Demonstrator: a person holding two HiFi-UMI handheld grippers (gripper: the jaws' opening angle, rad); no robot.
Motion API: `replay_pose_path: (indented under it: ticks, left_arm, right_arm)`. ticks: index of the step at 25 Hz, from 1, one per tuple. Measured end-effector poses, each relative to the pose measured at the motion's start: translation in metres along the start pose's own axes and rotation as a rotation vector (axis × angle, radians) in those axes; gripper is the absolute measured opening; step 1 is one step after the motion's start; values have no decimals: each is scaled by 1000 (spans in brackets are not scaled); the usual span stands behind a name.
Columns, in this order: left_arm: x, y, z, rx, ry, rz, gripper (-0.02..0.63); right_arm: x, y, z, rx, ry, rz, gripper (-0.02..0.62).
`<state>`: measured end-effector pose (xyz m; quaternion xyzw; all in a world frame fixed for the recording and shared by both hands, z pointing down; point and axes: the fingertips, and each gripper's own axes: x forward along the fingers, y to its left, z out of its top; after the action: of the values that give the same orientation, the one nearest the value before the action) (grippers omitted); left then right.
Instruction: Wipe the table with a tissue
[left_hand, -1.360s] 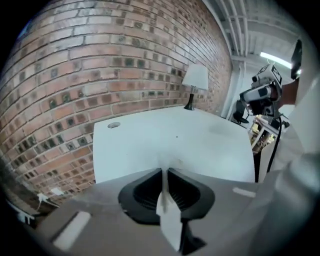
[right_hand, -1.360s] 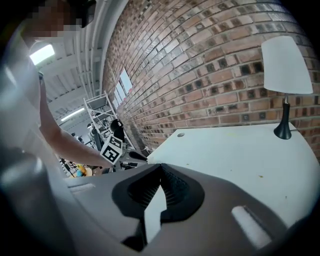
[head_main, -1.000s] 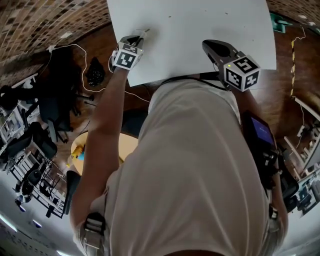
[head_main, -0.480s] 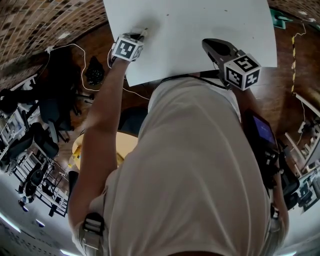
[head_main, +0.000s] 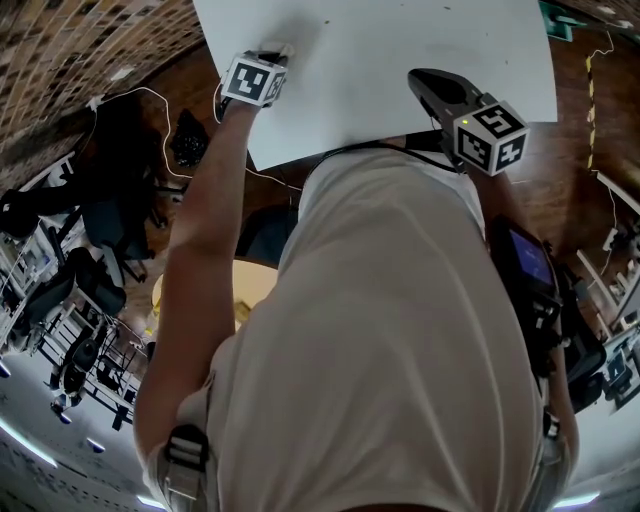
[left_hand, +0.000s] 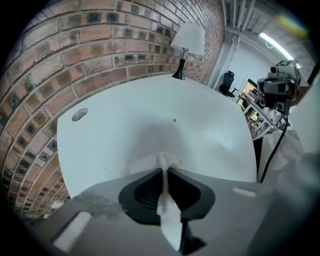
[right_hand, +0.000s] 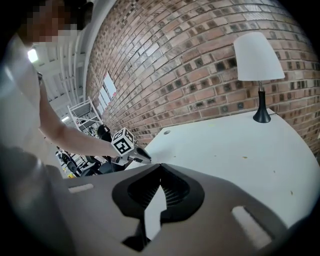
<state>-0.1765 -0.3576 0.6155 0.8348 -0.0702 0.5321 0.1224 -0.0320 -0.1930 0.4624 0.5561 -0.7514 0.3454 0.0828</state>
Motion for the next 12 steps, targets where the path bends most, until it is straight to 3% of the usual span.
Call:
replay_pose_path:
  ticks: [6, 9, 12]
  left_arm:
    - [8, -2, 18, -42, -42, 21, 35]
    - [12, -2, 32, -138, -109, 24, 35]
    - [7, 5, 39, -288, -201, 19, 35]
  right_arm:
    - [-7, -4, -10, 28, -10, -18, 8]
    - [-12, -8, -8, 28, -16, -22, 8]
    - [-16, -11, -2, 18, -28, -20, 8]
